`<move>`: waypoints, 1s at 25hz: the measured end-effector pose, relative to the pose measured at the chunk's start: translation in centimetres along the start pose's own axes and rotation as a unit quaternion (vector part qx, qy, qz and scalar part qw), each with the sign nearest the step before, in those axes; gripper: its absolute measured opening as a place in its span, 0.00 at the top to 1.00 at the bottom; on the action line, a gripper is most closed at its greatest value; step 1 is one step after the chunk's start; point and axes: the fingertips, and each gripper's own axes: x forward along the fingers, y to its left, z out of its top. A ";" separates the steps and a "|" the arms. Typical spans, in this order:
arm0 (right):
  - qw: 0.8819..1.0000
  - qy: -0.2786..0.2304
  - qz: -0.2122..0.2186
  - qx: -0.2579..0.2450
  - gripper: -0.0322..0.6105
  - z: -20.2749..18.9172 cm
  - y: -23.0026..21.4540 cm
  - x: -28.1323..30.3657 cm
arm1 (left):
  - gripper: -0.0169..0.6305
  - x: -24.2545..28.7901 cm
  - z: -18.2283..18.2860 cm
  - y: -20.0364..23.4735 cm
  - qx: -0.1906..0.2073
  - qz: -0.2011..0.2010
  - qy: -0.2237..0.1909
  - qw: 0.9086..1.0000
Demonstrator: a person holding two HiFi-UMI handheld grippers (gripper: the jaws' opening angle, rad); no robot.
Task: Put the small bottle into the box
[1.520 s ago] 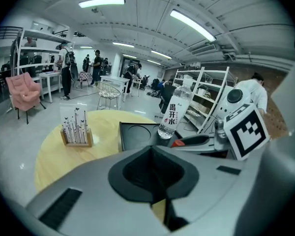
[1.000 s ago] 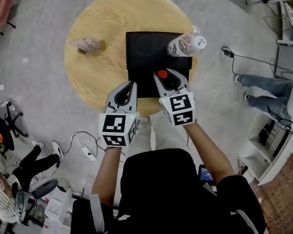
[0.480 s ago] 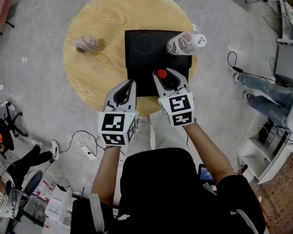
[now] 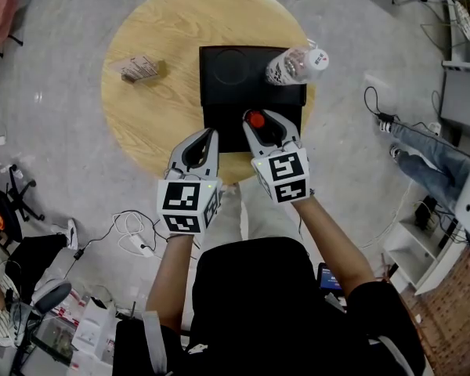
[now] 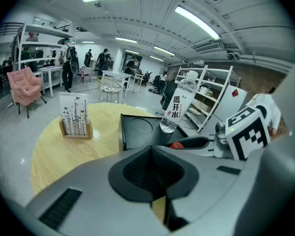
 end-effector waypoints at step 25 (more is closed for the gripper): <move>1.000 -0.027 -0.002 0.007 0.70 1.3 0.5 -2.0 | 0.96 -2.0 0.7 -1.4 0.009 -0.005 -0.018 1.000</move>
